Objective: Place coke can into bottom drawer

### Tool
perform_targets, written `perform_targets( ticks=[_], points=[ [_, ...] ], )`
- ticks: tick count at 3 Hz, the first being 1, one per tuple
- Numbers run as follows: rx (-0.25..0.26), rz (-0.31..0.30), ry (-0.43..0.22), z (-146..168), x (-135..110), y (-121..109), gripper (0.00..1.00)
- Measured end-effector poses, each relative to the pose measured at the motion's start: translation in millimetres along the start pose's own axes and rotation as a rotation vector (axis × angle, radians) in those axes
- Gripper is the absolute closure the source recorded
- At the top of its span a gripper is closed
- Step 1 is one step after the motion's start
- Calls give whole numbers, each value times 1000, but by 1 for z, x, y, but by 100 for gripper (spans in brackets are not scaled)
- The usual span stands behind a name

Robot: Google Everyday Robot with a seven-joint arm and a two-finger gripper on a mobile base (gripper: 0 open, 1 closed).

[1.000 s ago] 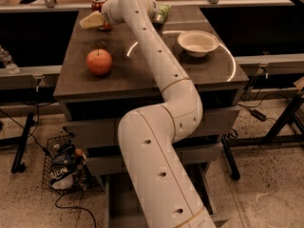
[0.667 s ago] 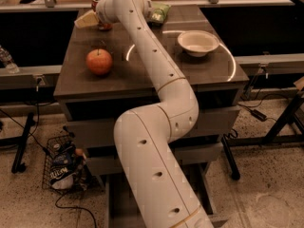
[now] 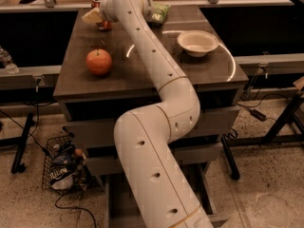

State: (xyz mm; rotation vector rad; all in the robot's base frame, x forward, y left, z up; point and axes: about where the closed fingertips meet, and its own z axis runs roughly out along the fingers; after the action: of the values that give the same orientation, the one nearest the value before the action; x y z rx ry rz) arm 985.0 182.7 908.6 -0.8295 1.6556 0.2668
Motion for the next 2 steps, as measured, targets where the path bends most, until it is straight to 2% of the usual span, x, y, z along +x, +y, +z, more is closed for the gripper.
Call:
perform_targets(
  ticks=[1,2],
  points=[
    [56,6,7,-7,3,-21,39],
    [69,12,-6,-11,-2,-28,63]
  ],
)
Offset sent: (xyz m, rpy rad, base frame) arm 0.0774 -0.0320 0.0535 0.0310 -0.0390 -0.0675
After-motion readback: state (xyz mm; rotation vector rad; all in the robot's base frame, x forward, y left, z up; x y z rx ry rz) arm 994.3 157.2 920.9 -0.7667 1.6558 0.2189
